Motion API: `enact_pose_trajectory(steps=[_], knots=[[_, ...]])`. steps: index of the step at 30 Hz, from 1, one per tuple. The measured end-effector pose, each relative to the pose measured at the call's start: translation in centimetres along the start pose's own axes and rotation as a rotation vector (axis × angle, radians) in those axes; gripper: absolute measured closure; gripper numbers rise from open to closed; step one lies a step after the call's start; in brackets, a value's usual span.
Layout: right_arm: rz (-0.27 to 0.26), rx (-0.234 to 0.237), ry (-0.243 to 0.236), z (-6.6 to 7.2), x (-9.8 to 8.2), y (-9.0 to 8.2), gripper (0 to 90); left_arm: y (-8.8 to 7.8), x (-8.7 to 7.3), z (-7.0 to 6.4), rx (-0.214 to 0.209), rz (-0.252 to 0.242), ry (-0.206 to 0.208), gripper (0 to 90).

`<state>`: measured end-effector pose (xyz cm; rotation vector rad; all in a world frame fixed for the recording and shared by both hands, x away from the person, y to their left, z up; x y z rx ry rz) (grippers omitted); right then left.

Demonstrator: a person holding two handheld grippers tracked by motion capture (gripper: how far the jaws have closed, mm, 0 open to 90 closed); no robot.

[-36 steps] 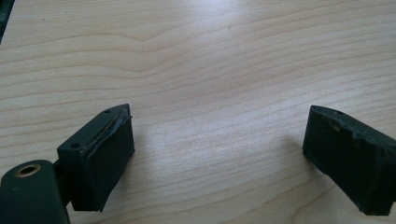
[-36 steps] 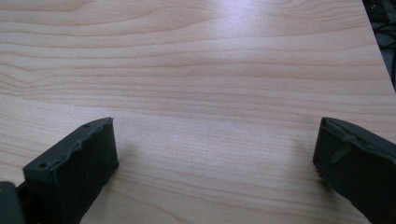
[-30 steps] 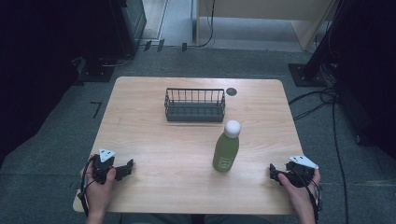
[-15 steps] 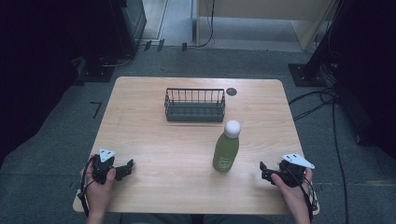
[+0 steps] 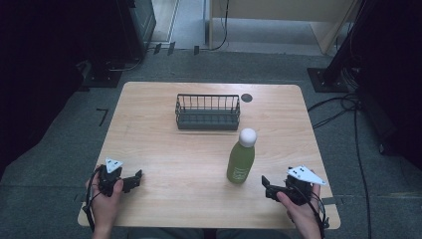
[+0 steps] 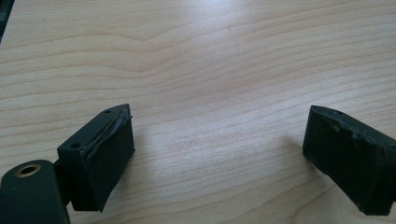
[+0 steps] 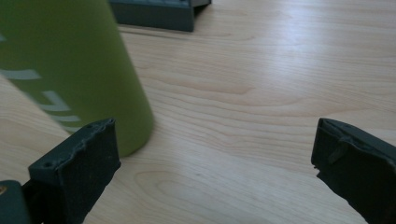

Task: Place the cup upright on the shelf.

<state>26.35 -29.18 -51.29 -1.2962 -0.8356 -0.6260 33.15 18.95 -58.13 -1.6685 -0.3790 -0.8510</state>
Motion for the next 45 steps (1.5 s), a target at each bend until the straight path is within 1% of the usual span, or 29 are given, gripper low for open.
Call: enact_pose_trajectory(steps=[4, 9, 10, 11, 13, 14, 17, 18, 22, 24, 26, 28, 32, 33, 34, 36, 37, 42, 43, 45], knots=[[-0.01, 0.038, -0.015, 1.7, 0.2, -0.3, 0.7, 0.0, 0.0, 0.0, 0.002, 0.0, 0.001, 9.3], [-0.019, 0.097, -0.028, 3.6, 0.4, -0.5, 0.7, 0.0, 0.0, 0.0, 0.001, 0.0, 0.0, 9.3], [-0.019, 0.097, -0.028, 3.6, 0.4, -0.5, 0.7, 0.0, 0.0, 0.0, 0.001, 0.0, 0.0, 9.3], [-0.022, 0.119, -0.032, 4.3, 0.6, -0.7, 0.7, 0.0, 0.0, 0.0, 0.0, 0.0, 0.0, 9.3], [-0.027, 0.14, -0.033, 4.8, 0.8, -0.7, 0.8, 0.0, 0.0, 0.0, 0.0, 0.0, 0.0, 9.3], [-0.027, 0.14, -0.033, 4.8, 0.8, -0.7, 0.8, 0.0, 0.0, 0.0, -0.001, 0.0, 0.0, 9.3], [-0.035, 0.16, -0.049, 5.8, 1.2, -0.6, 1.0, 0.0, 0.0, 0.0, 0.0, 0.001, 0.001, 9.3], [-0.034, 0.173, -0.05, 6.4, 1.4, -0.4, 1.0, 0.0, 0.0, 0.0, 0.0, 0.0, 0.0, 9.3], [-0.04, 0.198, -0.037, 7.6, 2.0, 0.1, 1.2, 0.0, 0.0, 0.0, -0.002, 0.002, 0.001, 9.3], [-0.043, 0.195, -0.035, 8.0, 2.3, 0.4, 2.3, 0.0, 0.0, 0.0, -0.001, 0.0, -0.001, 9.3], [-0.053, 0.165, -0.019, 8.1, 2.6, 0.8, 7.8, 0.0, 0.0, 0.0, -0.002, 0.002, 0.0, 9.3], [-0.059, 0.141, 0.0, 8.2, 2.9, 1.3, 8.2, 0.0, 0.0, 0.0, -0.003, 0.001, -0.001, 9.3], [-0.065, 0.128, 0.014, 8.5, 3.3, 1.9, 8.1, 0.0, 0.0, 0.0, -0.004, -0.001, -0.002, 9.3], [-0.069, 0.12, 0.022, 8.6, 3.5, 2.0, 8.2, 0.0, 0.0, 0.0, -0.005, -0.001, -0.002, 9.3], [-0.085, 0.102, 0.033, 8.6, 3.7, 2.2, 8.7, 0.0, 0.0, 0.0, -0.005, -0.001, -0.003, 9.3], [-0.093, 0.09, 0.051, 8.6, 3.9, 2.4, 9.6, 0.0, 0.0, 0.0, -0.005, -0.002, -0.003, 9.3], [-0.105, 0.068, 0.054, 8.7, 4.0, 2.6, 11.8, 0.0, 0.0, 0.0, -0.005, -0.003, -0.005, 9.3], [-0.109, 0.045, 0.053, 9.0, 4.0, 3.2, 14.3, 0.0, 0.0, 0.0, -0.006, -0.003, -0.007, 9.3], [-0.11, 0.033, 0.058, 9.1, 4.0, 3.4, 15.1, 0.0, 0.0, 0.0, -0.006, -0.003, -0.006, 9.3], [-0.109, 0.029, 0.058, 9.2, 4.0, 3.6, 16.2, 0.0, 0.0, 0.0, -0.006, -0.003, -0.006, 9.3]])
Point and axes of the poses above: each handheld gripper's, and its own axes: y roughly forward along the jaws, x roughly out of its top, z roughly to its left, the point moved 9 cm from there along y, roughly forward along the jaws, and after that the axes turned 6 degrees about -x, right-handed, at the moved point
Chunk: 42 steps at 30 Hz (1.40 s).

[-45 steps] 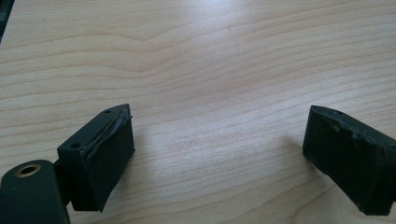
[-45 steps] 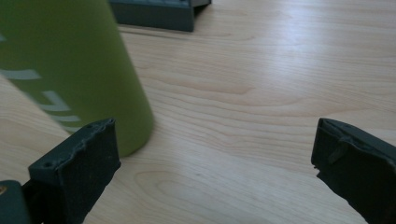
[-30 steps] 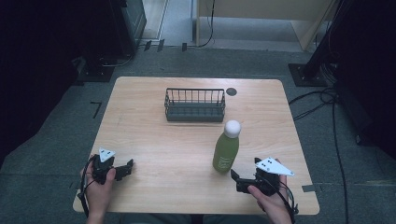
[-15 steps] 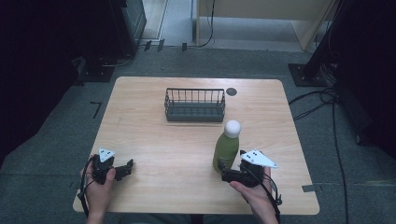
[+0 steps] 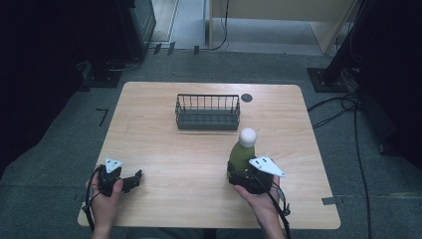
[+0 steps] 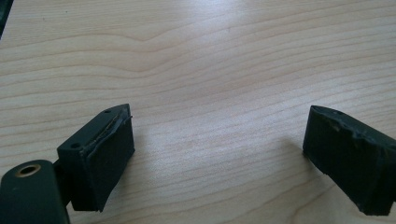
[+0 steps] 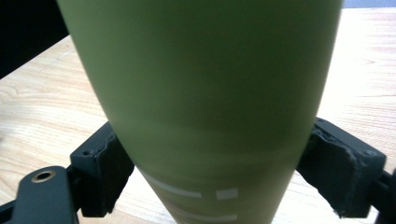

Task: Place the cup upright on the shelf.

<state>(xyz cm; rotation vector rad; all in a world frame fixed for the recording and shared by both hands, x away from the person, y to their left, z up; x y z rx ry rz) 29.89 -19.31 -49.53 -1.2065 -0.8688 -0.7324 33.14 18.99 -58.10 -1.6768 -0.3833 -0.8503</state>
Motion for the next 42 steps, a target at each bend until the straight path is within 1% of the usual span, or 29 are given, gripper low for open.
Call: enact_pose_trajectory(steps=[1, 3, 4, 7, 8, 9, 10, 12, 15, 17, 20, 21, 22, 23, 25, 28, 31, 34, 37, 42], knots=[[0.002, -0.011, -0.006, 0.0, -0.1, 0.2, 16.5, 0.0, 0.0, 0.0, 0.0, 0.0, 0.0, 9.3], [0.004, -0.015, -0.006, 0.0, -0.1, 0.3, 16.7, 0.0, 0.0, 0.0, -0.001, 0.0, -0.001, 9.2], [0.004, -0.026, -0.016, 0.1, -0.2, 0.5, 17.3, 0.0, 0.0, 0.0, -0.001, -0.001, -0.001, 9.3], [-0.003, -0.031, -0.026, 0.1, -0.2, 0.6, 17.9, 0.0, 0.0, 0.0, -0.006, -0.006, -0.008, 9.2], [-0.009, -0.034, -0.044, 0.1, -0.1, 0.6, 18.7, 0.0, 0.0, 0.0, -0.009, -0.005, -0.007, 9.3], [-0.009, -0.034, -0.044, 0.1, -0.1, 0.6, 18.7, 0.0, 0.0, 0.0, -0.009, -0.005, -0.007, 9.3], [-0.017, -0.041, -0.061, 0.1, -0.1, 0.5, 19.8, 0.0, 0.0, 0.0, -0.01, -0.006, -0.007, 9.3], [-0.019, -0.039, -0.083, 0.1, 0.0, 0.4, 20.1, 0.0, 0.0, 0.0, -0.01, -0.006, -0.007, 9.3], [-0.024, -0.037, -0.082, 0.0, 0.0, 0.4, 20.3, 0.0, 0.0, 0.0, -0.011, -0.007, -0.009, 9.3], [-0.02, -0.037, -0.069, -0.2, 0.1, 0.4, 20.5, -0.1, 0.0, 0.1, -0.011, -0.008, -0.011, 9.3], [-0.013, -0.035, -0.073, -0.2, 0.2, 0.4, 20.5, -0.1, 0.0, 0.1, -0.011, -0.008, -0.011, 9.3], [-0.008, -0.037, -0.087, -0.2, 0.3, 0.5, 20.6, -0.1, 0.0, 0.1, -0.011, -0.008, -0.011, 9.3], [-0.008, -0.037, -0.087, -0.2, 0.3, 0.5, 20.6, -0.1, 0.0, 0.1, -0.011, -0.008, -0.011, 9.3], [-0.009, -0.035, -0.098, -0.1, 0.5, 0.5, 20.6, -0.1, 0.0, 0.0, -0.011, -0.008, -0.012, 9.3], [-0.009, -0.035, -0.1, 0.0, 0.6, 0.5, 20.6, 0.0, 0.0, 0.0, -0.01, -0.008, -0.011, 9.3], [-0.015, -0.022, -0.097, 0.3, 1.4, 0.5, 20.6, 0.0, 0.0, 0.0, -0.008, -0.005, -0.008, 9.3], [-0.018, -0.018, -0.096, 0.5, 1.7, 0.6, 20.7, 0.0, 0.0, 0.0, -0.006, -0.007, -0.01, 9.3], [-0.02, -0.013, -0.115, 0.9, 2.5, 0.8, 20.7, 0.0, 0.0, 0.0, -0.003, -0.006, -0.008, 9.3], [-0.019, -0.004, -0.121, 1.1, 2.9, 0.9, 20.7, 0.0, 0.0, 0.0, -0.001, -0.001, -0.002, 9.3], [-0.027, 0.012, -0.119, 1.5, 4.1, 1.2, 20.7, 0.0, 0.0, 0.0, 0.004, 0.004, 0.005, 9.3]])
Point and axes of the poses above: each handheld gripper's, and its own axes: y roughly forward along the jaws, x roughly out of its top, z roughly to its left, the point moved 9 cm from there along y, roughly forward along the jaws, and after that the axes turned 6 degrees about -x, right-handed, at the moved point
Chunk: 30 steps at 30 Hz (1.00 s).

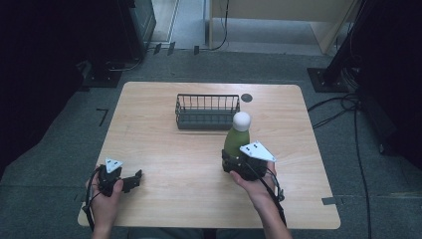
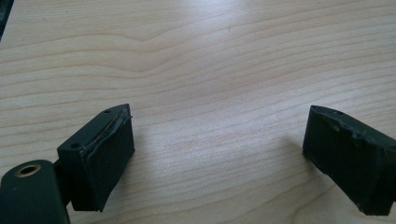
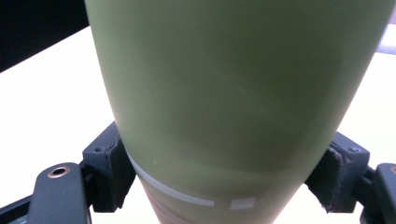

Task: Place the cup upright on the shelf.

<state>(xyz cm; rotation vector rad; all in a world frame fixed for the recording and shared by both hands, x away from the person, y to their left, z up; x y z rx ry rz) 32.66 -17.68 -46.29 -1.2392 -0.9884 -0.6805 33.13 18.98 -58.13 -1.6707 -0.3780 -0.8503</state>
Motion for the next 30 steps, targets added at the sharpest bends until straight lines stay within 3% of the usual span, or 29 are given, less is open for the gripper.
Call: enact_pose_trajectory(steps=[30], knots=[[-0.026, 0.01, -0.015, -0.1, 6.9, 2.7, 20.8, 0.1, 0.0, 0.0, 0.007, 0.001, 0.004, 9.2]])
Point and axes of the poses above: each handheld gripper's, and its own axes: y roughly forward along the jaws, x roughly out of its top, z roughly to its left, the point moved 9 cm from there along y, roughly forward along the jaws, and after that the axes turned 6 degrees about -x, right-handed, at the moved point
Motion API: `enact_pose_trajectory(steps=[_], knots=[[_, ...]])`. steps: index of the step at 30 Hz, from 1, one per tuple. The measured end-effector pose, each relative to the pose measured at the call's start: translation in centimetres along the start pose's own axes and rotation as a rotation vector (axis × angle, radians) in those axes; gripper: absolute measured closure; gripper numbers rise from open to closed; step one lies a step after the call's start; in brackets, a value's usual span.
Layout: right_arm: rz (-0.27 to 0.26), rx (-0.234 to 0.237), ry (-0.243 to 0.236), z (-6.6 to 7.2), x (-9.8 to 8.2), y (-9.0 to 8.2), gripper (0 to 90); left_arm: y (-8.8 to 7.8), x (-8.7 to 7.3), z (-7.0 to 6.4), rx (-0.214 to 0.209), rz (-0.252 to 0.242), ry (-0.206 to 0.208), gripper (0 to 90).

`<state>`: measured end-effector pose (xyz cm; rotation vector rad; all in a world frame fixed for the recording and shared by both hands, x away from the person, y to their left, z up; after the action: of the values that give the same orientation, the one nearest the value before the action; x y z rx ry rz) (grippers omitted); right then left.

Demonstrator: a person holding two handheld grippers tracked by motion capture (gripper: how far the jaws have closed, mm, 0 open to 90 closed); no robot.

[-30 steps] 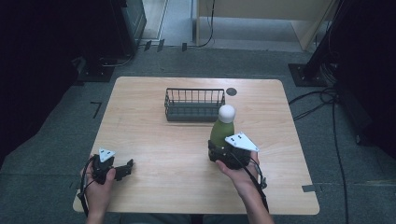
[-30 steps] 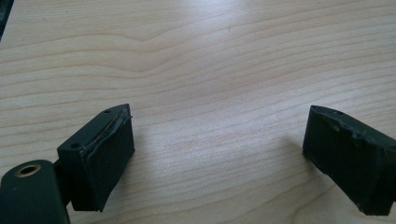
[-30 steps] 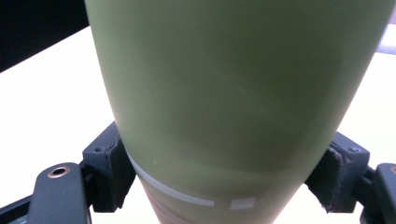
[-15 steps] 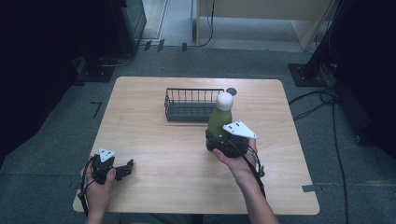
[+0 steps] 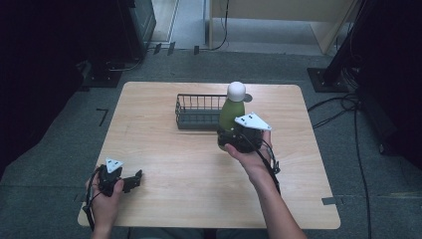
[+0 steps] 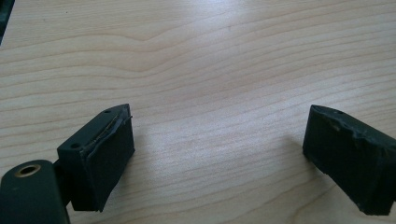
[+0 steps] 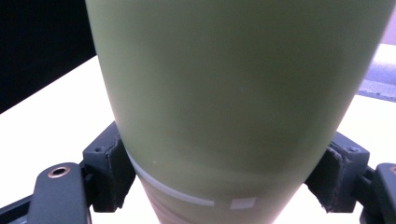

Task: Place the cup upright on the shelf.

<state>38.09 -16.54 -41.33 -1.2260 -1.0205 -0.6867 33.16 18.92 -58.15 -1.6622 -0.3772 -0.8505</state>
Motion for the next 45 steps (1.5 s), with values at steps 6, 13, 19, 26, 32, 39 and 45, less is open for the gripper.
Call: enact_pose_trajectory(steps=[6, 13, 19, 26, 32, 39, 45], knots=[[-0.007, 0.008, 0.02, 0.0, 1.7, 1.0, 20.8, 0.0, 0.0, 0.0, 0.006, 0.001, -0.005, 9.1], [-0.013, 0.0, 0.012, -0.1, 3.1, 2.0, 20.8, 0.0, 0.0, 0.0, 0.006, 0.0, -0.005, 9.1], [-0.023, -0.013, 0.012, -0.5, 4.6, 3.0, 20.8, 0.0, 0.0, 0.0, 0.006, 0.0, -0.005, 9.1], [-0.036, -0.032, 0.025, -1.2, 6.4, 4.1, 20.8, 0.0, 0.0, 0.0, 0.006, 0.001, -0.005, 9.1], [-0.044, -0.065, 0.031, -1.9, 7.7, 6.0, 20.8, 0.0, 0.0, 0.0, 0.006, 0.0, -0.006, 9.1], [-0.031, -0.075, 0.047, -2.3, 8.2, 7.9, 20.8, 0.0, 0.0, 0.0, 0.005, 0.001, -0.004, 9.1], [-0.018, -0.106, 0.041, -2.9, 8.1, 10.5, 20.7, 0.0, 0.0, 0.0, 0.005, 0.001, -0.004, 9.1]])
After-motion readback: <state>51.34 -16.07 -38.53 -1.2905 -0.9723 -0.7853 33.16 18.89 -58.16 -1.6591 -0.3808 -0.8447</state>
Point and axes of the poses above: each handheld gripper's, and its own axes: y roughly forward along the jaws, x roughly out of its top, z roughly to its left, the point moved 9 cm from there along y, roughly forward along the jaws, and after that the axes turned 6 degrees about -x, right-handed, at the moved point
